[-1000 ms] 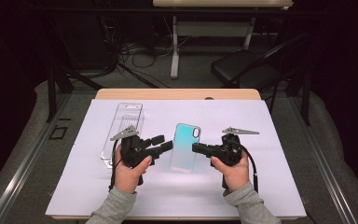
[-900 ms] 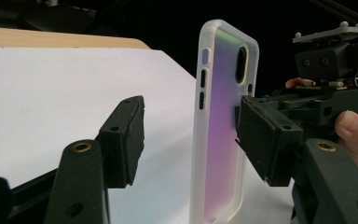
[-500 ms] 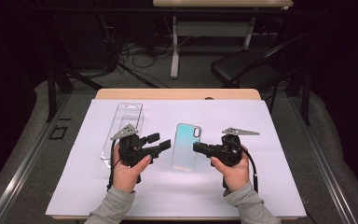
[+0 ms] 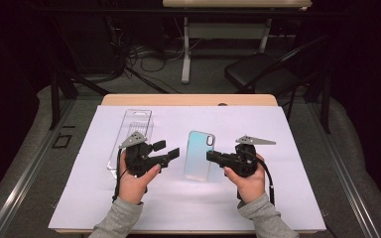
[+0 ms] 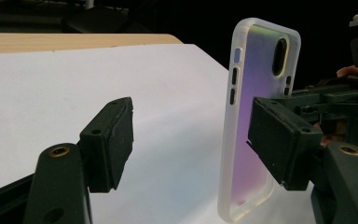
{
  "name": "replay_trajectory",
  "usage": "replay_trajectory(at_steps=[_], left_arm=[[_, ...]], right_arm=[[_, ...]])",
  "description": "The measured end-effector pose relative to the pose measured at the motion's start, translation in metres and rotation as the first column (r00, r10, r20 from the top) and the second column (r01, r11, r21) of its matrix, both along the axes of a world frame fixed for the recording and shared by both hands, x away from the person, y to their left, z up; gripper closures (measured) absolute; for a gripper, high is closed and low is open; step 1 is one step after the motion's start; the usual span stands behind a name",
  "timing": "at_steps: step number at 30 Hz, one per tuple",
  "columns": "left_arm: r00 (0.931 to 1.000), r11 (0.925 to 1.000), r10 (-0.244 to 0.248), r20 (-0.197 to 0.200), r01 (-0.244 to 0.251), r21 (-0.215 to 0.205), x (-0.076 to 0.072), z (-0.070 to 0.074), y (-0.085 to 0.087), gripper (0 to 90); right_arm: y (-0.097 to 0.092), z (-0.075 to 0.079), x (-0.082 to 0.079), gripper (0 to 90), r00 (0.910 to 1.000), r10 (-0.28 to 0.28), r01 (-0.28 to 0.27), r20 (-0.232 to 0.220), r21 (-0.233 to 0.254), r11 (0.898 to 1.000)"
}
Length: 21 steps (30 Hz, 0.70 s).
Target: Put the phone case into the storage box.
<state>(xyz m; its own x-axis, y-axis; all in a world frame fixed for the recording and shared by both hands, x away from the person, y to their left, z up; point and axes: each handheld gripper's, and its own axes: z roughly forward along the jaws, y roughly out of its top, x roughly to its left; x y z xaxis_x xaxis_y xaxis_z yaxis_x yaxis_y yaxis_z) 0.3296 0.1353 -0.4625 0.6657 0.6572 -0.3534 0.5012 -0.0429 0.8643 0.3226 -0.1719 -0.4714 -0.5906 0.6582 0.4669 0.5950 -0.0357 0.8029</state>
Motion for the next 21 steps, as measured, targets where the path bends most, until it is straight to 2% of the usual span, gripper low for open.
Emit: replay_trajectory(at_steps=[6, 21], left_arm=[[0.9999, 0.9999, 0.010, 0.011, -0.010, 0.008, -0.0007, 0.0014, 0.0002, 31.6], [0.9997, 0.9996, 0.010, 0.023, -0.011, 0.025, -0.0034, 0.0052, -0.0006, 31.6]], right_arm=[[0.0013, -0.0003, -0.0010, 82.2, 0.9997, -0.006, 0.006, 0.023, -0.019, 1.000], [0.0053, -0.0024, -0.0029, 82.1, 0.9986, -0.019, 0.021, 0.049, -0.046, 0.999]])
